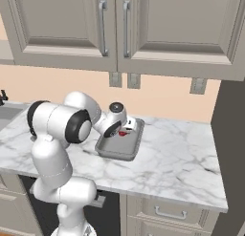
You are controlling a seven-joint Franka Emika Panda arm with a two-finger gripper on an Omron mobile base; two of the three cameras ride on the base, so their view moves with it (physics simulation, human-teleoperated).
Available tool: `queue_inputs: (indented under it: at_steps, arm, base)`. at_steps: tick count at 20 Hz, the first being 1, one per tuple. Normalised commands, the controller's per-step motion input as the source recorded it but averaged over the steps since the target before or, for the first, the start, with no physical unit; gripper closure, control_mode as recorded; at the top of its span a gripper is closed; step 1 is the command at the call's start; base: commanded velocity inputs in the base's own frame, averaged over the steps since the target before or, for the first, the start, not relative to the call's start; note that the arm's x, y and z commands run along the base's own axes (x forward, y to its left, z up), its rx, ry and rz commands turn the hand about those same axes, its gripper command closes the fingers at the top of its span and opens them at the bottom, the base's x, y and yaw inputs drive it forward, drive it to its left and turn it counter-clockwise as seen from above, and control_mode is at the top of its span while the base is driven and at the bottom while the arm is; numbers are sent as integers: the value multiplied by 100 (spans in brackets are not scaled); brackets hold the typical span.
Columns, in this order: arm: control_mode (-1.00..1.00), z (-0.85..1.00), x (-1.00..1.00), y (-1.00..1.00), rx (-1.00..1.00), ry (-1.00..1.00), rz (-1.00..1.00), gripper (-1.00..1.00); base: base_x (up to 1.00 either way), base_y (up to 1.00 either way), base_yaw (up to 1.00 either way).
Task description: Place one bell pepper and one chicken drumstick in each tupperware on the nearby counter, to pack two identical lunches.
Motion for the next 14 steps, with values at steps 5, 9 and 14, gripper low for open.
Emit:
queue_inputs:
  at_steps: [5, 9, 14]
  arm:
    - [-100, 0, 7, -1, 0, 0, 0, -100]
    - [-100, 56, 2, 0, 0, 0, 0, -100]
    - [-100, 90, -46, 0, -1, 1, 0, -100]
  base:
    - [0, 0, 0]
    - [0, 0, 0]
    - [0, 0, 0]
